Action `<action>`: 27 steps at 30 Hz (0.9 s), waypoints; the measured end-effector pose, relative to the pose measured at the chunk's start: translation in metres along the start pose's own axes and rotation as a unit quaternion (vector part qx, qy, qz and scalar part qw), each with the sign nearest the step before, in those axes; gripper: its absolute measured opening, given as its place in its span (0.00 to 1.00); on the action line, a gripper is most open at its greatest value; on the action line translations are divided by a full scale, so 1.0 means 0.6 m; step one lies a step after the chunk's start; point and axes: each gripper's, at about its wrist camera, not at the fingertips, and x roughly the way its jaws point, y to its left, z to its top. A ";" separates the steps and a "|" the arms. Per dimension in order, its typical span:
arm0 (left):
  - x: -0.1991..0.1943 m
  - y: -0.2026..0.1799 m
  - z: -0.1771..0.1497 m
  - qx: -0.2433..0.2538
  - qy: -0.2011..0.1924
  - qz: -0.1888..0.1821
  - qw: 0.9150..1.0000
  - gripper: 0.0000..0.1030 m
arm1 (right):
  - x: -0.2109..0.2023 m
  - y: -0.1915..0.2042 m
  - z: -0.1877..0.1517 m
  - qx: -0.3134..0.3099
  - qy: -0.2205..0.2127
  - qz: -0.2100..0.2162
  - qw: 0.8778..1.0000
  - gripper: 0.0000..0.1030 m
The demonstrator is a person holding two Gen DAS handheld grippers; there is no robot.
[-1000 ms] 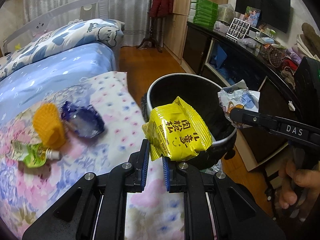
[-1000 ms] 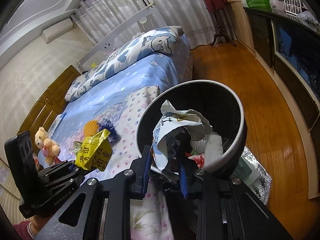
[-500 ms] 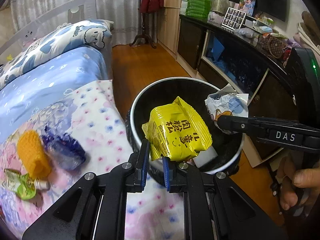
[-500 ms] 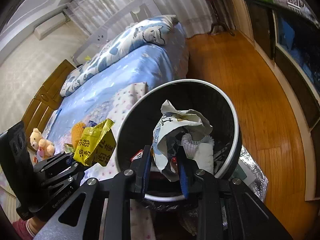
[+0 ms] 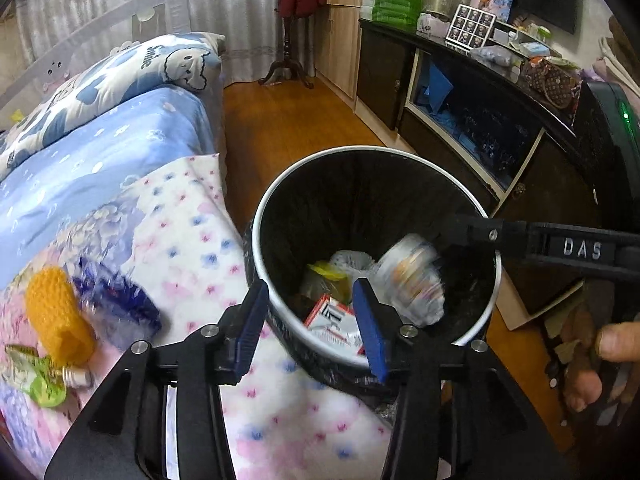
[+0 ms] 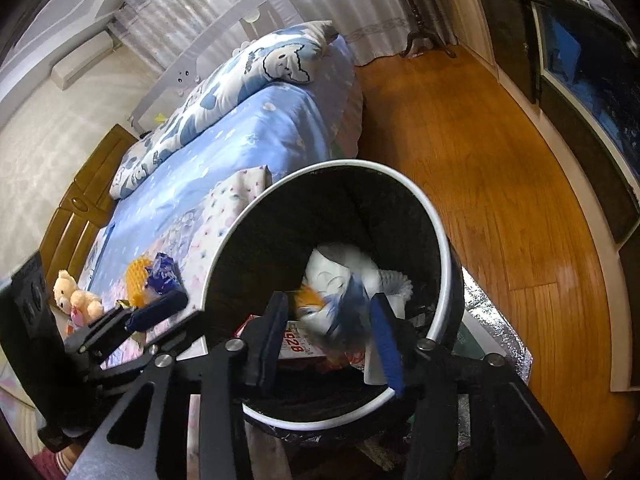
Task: Collect trash
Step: 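Carry both items over the bin and open both tools to drop them, then move both open tools back over the bed toward remaining trash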
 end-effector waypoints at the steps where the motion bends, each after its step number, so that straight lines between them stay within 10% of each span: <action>1: -0.006 0.004 -0.008 -0.007 -0.001 -0.001 1.000 0.45 | -0.001 0.000 0.000 0.001 -0.002 -0.001 1.000 0.45; 12: -0.078 0.083 -0.125 -0.083 -0.018 0.006 0.996 0.59 | -0.032 0.052 -0.048 -0.011 -0.048 0.004 0.999 0.79; 27: -0.159 0.233 -0.250 -0.184 -0.036 0.060 0.981 0.62 | 0.013 0.209 -0.126 -0.085 -0.025 0.049 0.995 0.83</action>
